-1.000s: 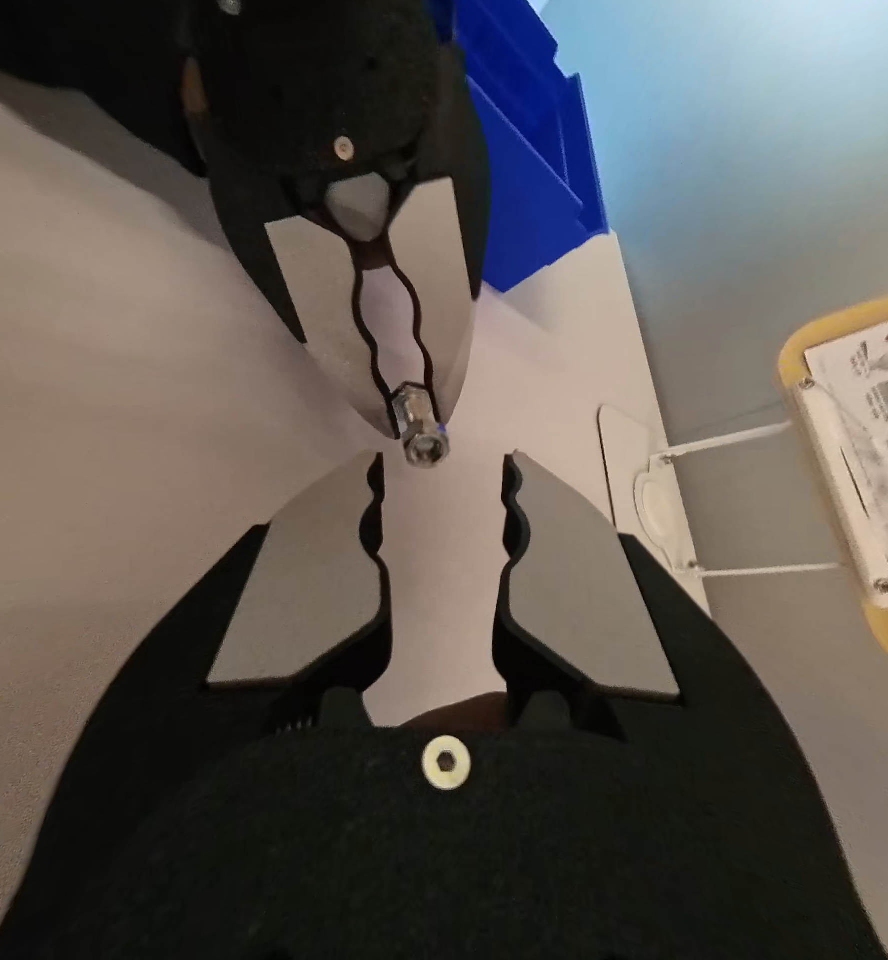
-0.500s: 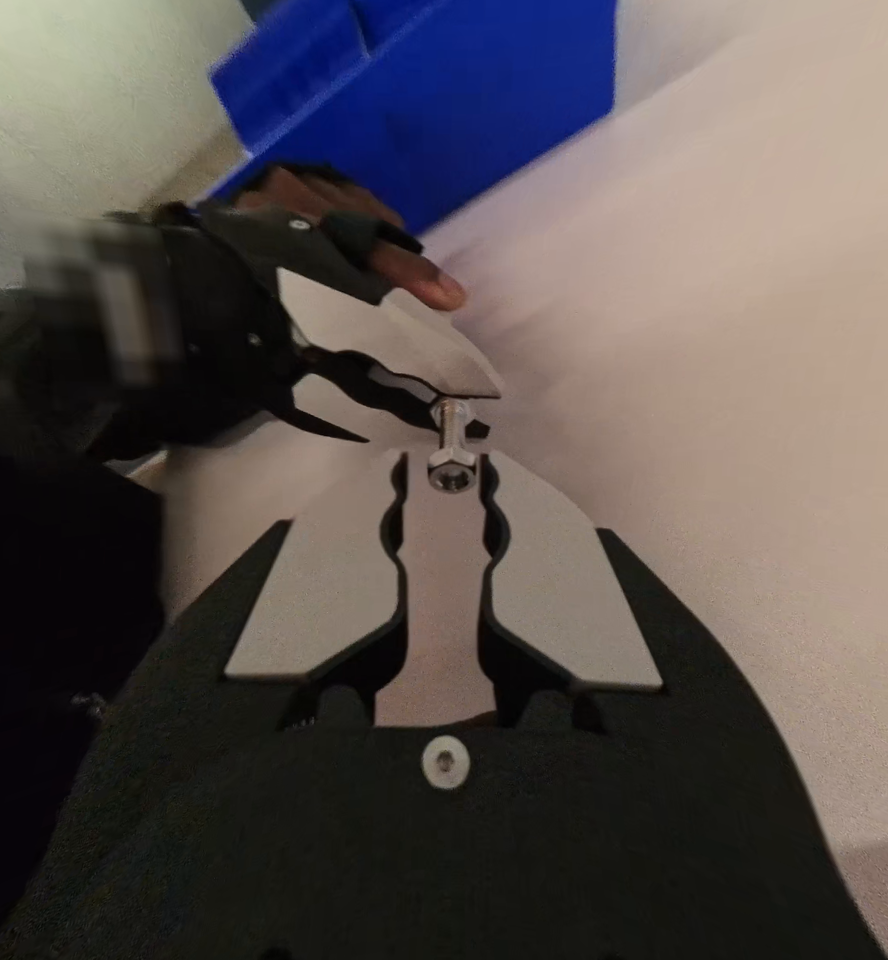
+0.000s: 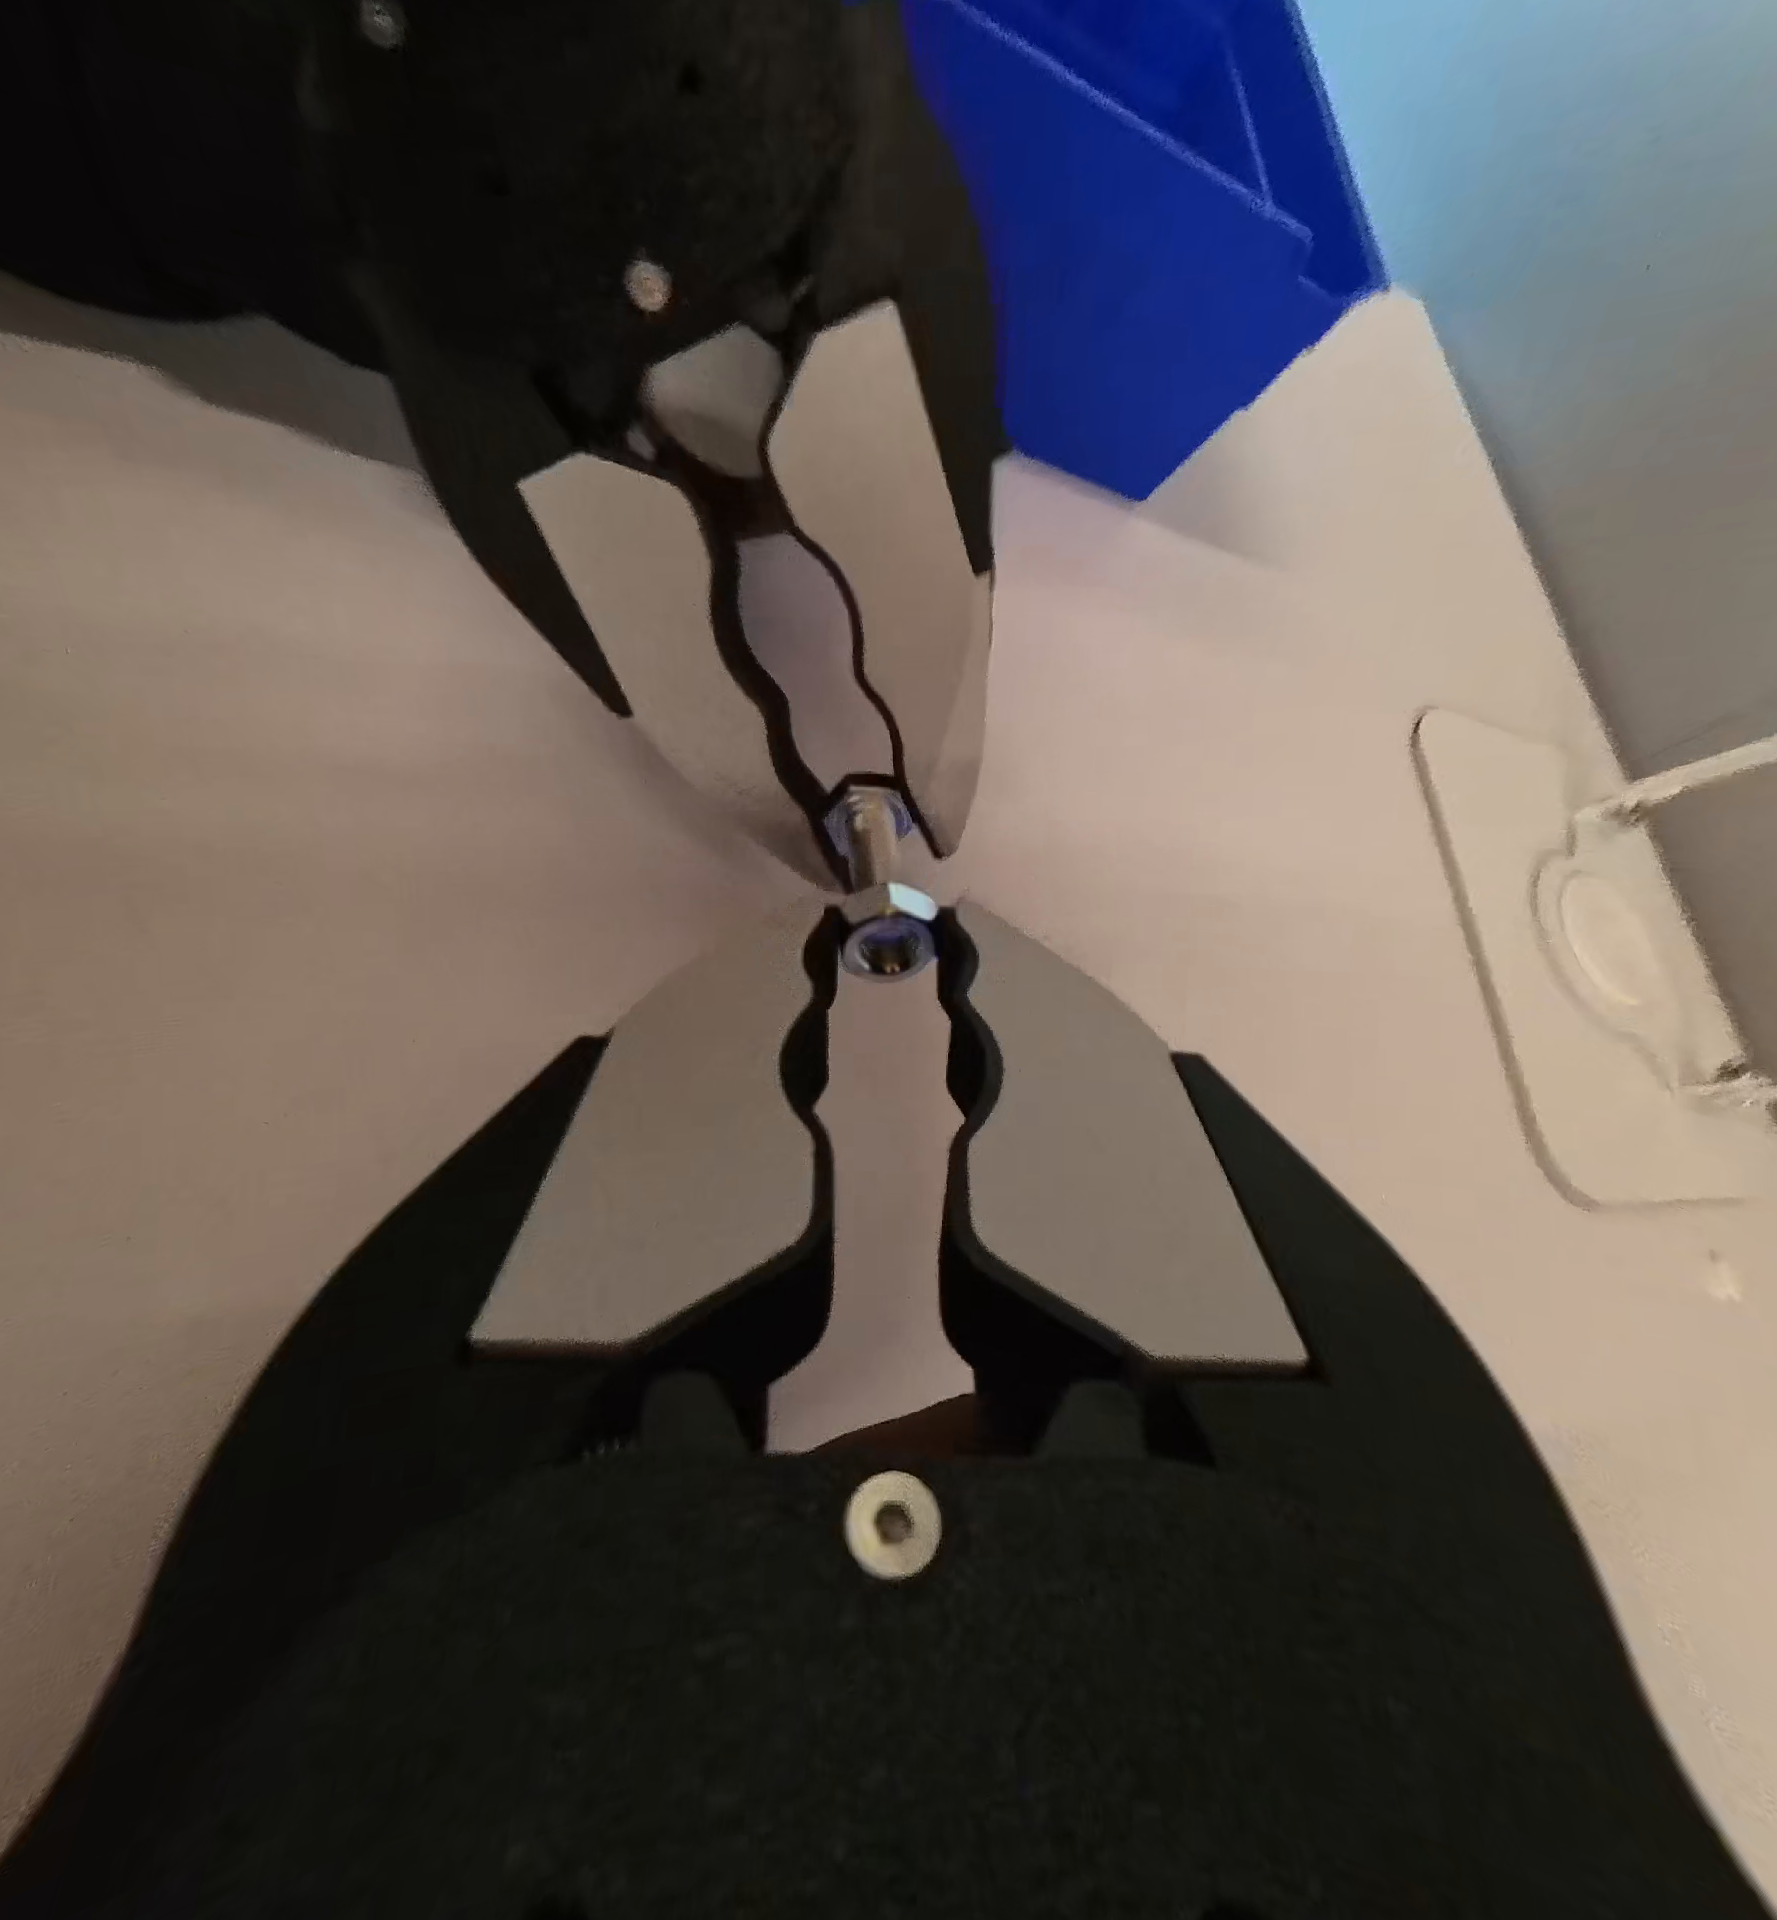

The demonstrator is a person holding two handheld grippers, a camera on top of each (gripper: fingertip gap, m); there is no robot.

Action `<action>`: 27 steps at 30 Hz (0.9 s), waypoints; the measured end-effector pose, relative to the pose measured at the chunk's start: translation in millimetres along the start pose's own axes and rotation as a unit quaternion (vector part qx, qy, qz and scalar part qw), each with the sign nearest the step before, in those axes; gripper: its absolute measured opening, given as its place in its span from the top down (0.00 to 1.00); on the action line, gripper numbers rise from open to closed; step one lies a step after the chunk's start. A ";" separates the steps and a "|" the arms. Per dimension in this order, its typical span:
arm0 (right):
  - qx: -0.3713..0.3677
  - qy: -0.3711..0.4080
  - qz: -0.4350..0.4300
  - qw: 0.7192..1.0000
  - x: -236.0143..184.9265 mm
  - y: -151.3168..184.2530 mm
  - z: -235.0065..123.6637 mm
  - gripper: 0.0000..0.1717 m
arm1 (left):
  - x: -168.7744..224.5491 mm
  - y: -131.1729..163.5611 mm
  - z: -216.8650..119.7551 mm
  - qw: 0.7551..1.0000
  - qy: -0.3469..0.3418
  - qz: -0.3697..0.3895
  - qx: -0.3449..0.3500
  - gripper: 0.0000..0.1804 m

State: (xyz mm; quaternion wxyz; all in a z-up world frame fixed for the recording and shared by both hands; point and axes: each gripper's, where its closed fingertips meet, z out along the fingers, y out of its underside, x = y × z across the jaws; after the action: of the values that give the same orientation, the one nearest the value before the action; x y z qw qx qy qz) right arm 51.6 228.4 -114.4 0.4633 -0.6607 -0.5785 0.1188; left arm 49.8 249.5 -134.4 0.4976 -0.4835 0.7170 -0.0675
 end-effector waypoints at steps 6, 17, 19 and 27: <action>0.003 -0.134 0.407 0.904 -3.9 6.2 7.1 0.89 | -5.7 8.2 0.7 0.991 -0.057 0.109 -0.050 0.90; 0.018 0.005 -0.020 1.000 -2.6 -1.7 -1.2 0.71 | -6.0 2.6 -3.1 1.000 -0.004 -0.019 0.011 0.90; 0.022 0.017 -0.032 0.999 -3.6 -5.0 0.7 0.78 | -2.1 0.8 -1.8 1.000 0.003 -0.012 0.012 0.90; 0.001 -0.108 0.385 0.917 -4.0 5.0 7.5 0.89 | -4.6 5.1 1.1 0.994 -0.052 0.094 -0.030 0.90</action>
State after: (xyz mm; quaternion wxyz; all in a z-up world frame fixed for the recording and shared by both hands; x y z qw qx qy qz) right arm 48.5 228.9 -123.8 0.3173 -0.8149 -0.3257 0.3595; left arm 47.7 256.1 -134.9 0.5235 -0.4313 0.7343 0.0267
